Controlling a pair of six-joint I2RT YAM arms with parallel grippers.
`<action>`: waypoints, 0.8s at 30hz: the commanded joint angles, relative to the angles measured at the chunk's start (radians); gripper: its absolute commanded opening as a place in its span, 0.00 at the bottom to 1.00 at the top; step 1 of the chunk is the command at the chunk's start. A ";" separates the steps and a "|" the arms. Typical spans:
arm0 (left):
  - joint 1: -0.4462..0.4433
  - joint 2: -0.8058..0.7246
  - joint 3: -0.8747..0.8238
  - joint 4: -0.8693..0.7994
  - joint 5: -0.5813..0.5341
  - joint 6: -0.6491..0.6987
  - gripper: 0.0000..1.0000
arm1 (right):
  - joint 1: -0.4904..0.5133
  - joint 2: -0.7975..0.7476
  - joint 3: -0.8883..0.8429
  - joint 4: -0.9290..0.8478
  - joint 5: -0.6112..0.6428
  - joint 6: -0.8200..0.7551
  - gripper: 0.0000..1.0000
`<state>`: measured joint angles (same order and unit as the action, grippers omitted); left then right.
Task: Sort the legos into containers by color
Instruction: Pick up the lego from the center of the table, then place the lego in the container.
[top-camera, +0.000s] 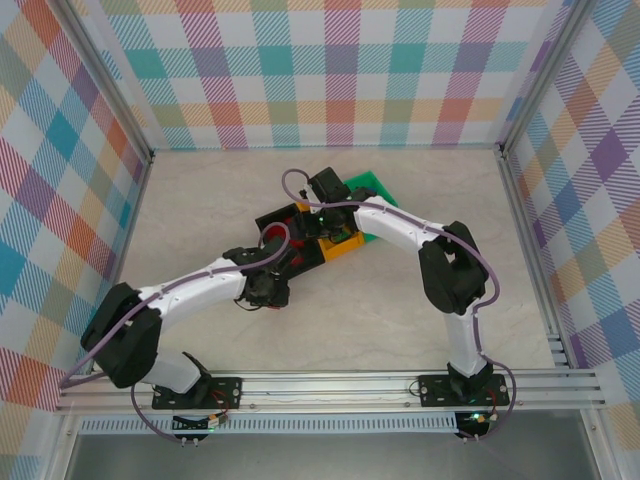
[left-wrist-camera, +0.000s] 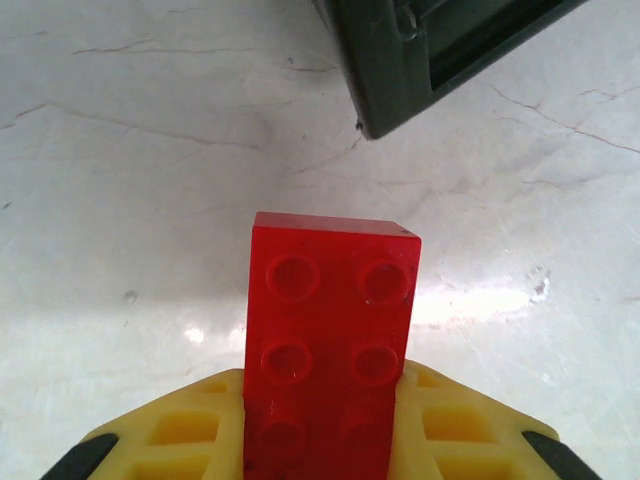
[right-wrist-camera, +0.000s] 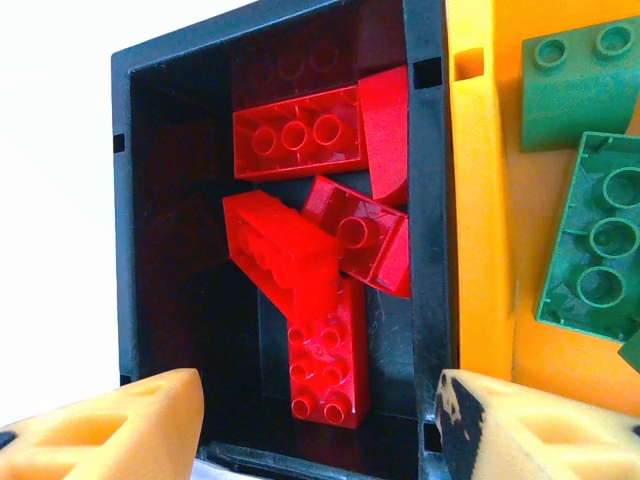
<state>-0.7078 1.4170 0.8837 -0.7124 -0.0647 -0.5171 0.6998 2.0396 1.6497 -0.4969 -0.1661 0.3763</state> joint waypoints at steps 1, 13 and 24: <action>-0.008 -0.084 0.019 -0.080 -0.001 -0.045 0.22 | -0.003 0.051 -0.018 -0.033 0.023 -0.009 0.65; 0.010 -0.139 0.204 -0.048 -0.146 -0.028 0.23 | -0.016 -0.138 -0.086 0.006 -0.009 0.032 0.65; 0.087 0.203 0.470 -0.053 -0.136 0.009 0.27 | -0.068 -0.350 -0.361 0.062 0.077 0.052 0.66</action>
<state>-0.6365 1.5658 1.3083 -0.7547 -0.1856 -0.5289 0.6537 1.7306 1.3537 -0.4492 -0.1215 0.4107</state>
